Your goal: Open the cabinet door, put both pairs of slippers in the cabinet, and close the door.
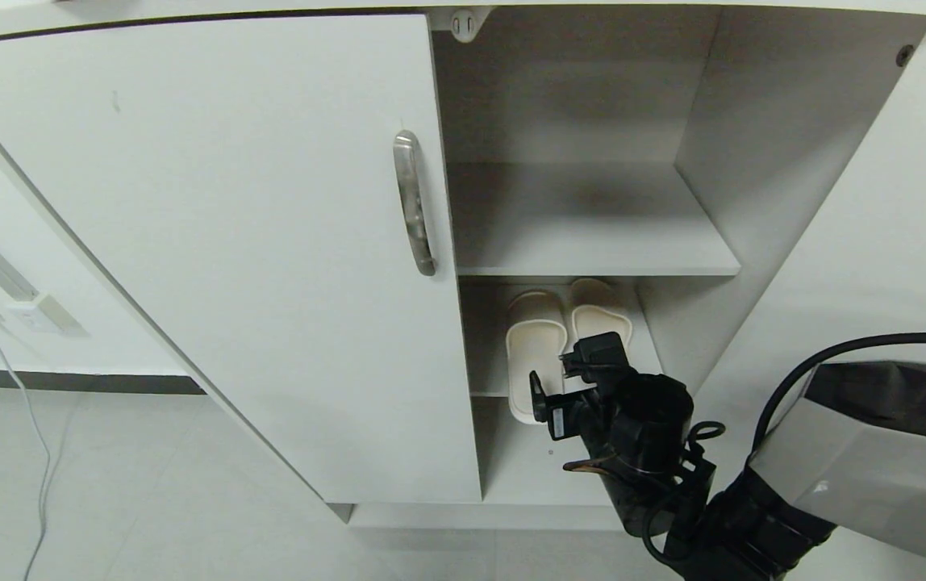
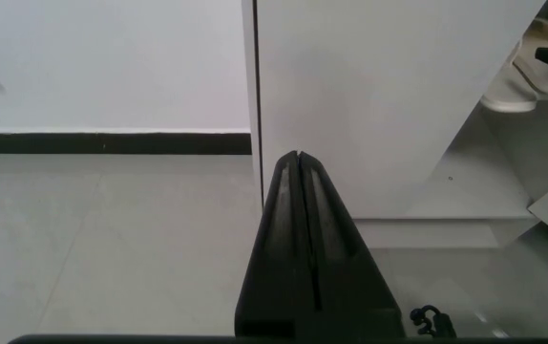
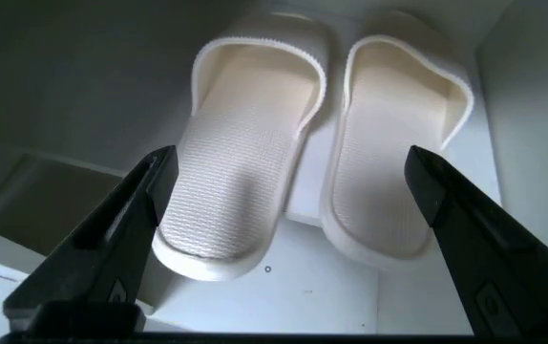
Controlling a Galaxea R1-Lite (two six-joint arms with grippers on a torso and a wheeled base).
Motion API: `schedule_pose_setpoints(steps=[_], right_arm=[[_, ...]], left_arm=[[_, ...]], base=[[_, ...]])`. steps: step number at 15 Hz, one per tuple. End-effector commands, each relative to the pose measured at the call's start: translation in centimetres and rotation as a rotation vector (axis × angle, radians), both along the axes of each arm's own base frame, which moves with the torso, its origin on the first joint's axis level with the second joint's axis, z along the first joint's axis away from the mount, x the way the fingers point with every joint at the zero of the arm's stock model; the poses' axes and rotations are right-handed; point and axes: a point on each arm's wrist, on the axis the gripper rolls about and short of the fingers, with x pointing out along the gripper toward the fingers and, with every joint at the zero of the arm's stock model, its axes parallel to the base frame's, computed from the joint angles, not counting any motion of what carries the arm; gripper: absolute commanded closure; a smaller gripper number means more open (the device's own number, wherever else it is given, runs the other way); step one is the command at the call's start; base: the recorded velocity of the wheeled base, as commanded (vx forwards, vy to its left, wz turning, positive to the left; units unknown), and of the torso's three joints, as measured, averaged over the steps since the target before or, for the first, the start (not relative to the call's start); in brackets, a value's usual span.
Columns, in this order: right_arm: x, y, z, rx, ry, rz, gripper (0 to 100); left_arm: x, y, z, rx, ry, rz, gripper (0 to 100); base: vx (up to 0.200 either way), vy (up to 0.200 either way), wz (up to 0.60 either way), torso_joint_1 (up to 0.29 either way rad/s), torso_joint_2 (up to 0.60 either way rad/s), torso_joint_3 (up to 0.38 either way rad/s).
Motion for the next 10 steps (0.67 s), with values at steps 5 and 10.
schedule_pose_setpoints(steps=[5,10], right_arm=[[-0.13,-0.08,0.29,0.005,-0.005,0.001,0],[-0.12,-0.07,0.23,0.004,-0.004,0.001,0]], left_arm=[[0.01,0.0,0.0,-0.01,0.001,-0.001,100],[0.01,0.0,0.0,-0.01,0.001,-0.001,100]], base=[[-0.12,0.0,0.0,0.002,0.0,0.003],[-0.2,0.0,0.0,-0.001,0.0,0.002]])
